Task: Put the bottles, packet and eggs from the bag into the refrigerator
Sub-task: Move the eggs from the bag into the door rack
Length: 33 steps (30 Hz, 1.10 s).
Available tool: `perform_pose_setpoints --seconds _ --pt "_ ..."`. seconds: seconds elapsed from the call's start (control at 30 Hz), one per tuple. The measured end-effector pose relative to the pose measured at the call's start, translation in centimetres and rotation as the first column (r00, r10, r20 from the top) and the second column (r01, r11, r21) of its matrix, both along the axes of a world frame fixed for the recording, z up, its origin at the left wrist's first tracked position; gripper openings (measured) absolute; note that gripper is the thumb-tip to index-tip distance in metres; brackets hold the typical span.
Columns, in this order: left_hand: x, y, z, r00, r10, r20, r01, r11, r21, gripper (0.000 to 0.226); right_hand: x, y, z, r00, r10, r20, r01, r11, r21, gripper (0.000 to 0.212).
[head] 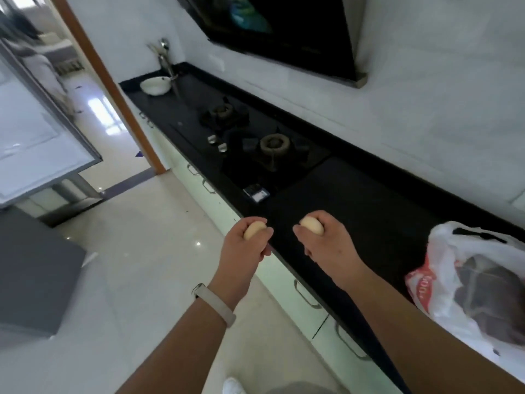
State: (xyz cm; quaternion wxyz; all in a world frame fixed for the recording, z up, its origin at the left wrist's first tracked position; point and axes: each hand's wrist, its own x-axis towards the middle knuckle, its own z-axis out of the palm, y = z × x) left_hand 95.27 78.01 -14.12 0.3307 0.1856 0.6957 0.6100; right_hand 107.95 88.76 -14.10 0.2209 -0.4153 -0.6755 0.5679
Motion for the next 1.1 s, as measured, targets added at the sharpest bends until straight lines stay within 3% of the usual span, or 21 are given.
perform_pose_setpoints --seconds 0.47,0.83,1.1 --pt "-22.5 -17.1 0.2 0.951 0.307 0.026 -0.307 0.942 0.134 0.013 -25.9 -13.5 0.4 0.964 0.264 -0.011 -0.263 0.962 0.066 0.014" --pt "-30.7 -27.6 0.0 0.836 0.548 0.025 -0.547 0.829 0.117 0.014 -38.3 -20.3 1.1 0.849 0.528 -0.009 -0.524 0.845 0.105 0.012" --pt "-37.9 -29.9 -0.7 0.756 0.654 -0.005 -0.652 0.754 0.085 0.014 -48.1 -22.3 -0.3 0.763 0.645 -0.038 -0.639 0.762 0.101 0.013"
